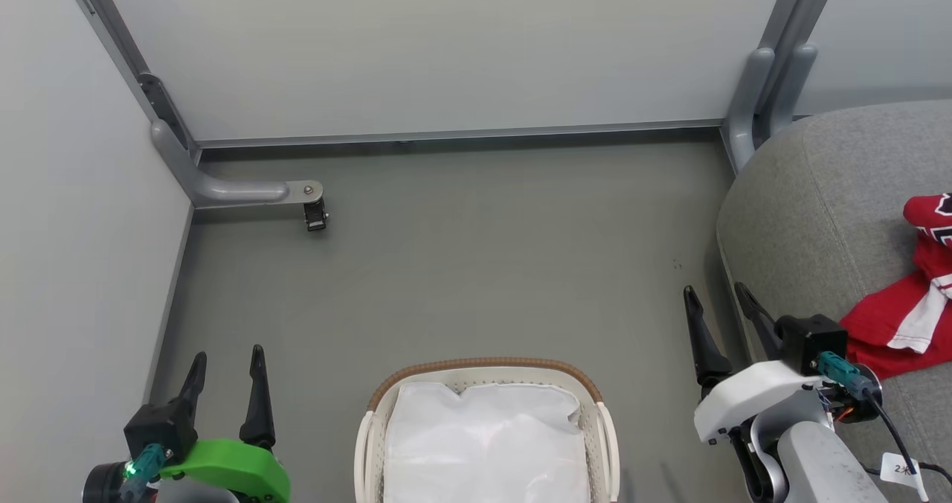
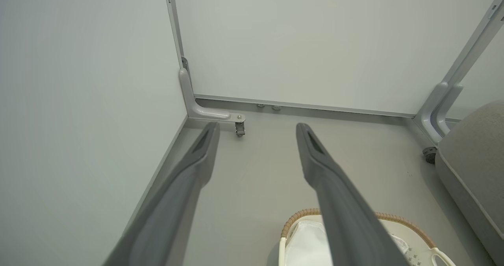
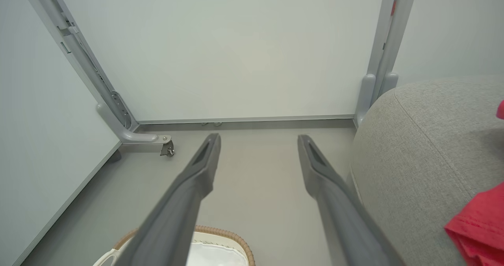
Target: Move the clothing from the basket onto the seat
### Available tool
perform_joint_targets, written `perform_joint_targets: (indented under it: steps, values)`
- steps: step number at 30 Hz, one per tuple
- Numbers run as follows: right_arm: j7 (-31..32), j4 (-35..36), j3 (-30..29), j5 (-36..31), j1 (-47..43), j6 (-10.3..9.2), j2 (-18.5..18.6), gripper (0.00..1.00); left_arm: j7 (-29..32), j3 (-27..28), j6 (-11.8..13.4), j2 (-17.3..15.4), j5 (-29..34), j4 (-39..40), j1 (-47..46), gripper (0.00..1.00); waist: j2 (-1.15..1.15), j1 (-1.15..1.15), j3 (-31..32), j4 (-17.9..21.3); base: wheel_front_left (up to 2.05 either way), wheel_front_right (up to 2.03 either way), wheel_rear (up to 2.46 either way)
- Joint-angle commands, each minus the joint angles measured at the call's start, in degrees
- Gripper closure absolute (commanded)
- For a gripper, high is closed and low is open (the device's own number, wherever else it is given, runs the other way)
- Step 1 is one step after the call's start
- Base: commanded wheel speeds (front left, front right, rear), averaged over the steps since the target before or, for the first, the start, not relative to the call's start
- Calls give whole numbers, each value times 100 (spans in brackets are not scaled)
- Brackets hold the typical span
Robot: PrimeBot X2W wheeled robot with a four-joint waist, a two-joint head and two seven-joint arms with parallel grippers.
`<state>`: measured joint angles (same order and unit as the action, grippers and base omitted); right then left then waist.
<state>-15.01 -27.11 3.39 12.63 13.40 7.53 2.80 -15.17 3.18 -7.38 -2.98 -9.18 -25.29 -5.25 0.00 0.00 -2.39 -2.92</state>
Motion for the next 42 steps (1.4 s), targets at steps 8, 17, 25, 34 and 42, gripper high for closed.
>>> perform_joint_targets:
  steps: [8, 17, 25, 34, 42]
  values:
    - [26, -155, 13, 37, -71, 0, -28, 100, 22, -76, 0, 31, -164, -170, 13, 100, 0, 0, -20, 7, 0, 0, 0]
    - [303, 4, -129, 992, -128, -1, -23, 100, 311, 5, -1, 27, -1143, -39, -29, 100, 0, 0, -3, 27, 0, 0, 0]
    - [499, 178, -213, 1795, -213, -1, -18, 100, 503, 21, -3, 24, -1970, 124, -17, 100, 0, 0, 13, 46, 0, 0, 0]
    - [705, 331, -309, 2576, -276, -2, -12, 100, 707, 57, -4, 20, -2771, 262, -26, 100, 0, 0, 29, 65, 0, 0, 0]
    - [882, 455, -394, 3235, -334, -2, -8, 100, 885, 92, -5, 17, -3448, 371, -40, 100, 0, 0, 45, 84, 0, 0, 0]
